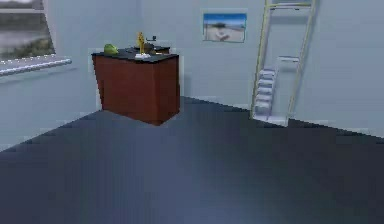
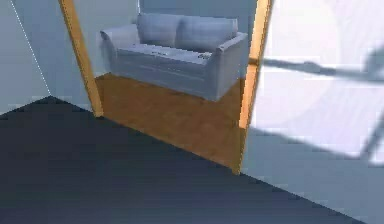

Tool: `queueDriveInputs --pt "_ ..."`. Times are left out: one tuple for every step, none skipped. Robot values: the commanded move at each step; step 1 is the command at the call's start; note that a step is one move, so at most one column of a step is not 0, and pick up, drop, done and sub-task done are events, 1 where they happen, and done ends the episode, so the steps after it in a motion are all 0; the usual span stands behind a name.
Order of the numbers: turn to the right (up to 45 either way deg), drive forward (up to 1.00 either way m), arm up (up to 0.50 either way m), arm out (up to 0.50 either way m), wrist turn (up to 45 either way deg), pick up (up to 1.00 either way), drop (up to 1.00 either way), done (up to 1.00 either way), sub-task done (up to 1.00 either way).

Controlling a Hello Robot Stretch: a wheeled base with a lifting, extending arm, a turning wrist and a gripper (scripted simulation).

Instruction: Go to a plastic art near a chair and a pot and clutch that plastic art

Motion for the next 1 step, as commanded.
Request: queueDriveInputs --pt "-45.0 0.00 0.00 0.00 0.0 0.00 0.00 0.00 0.00"
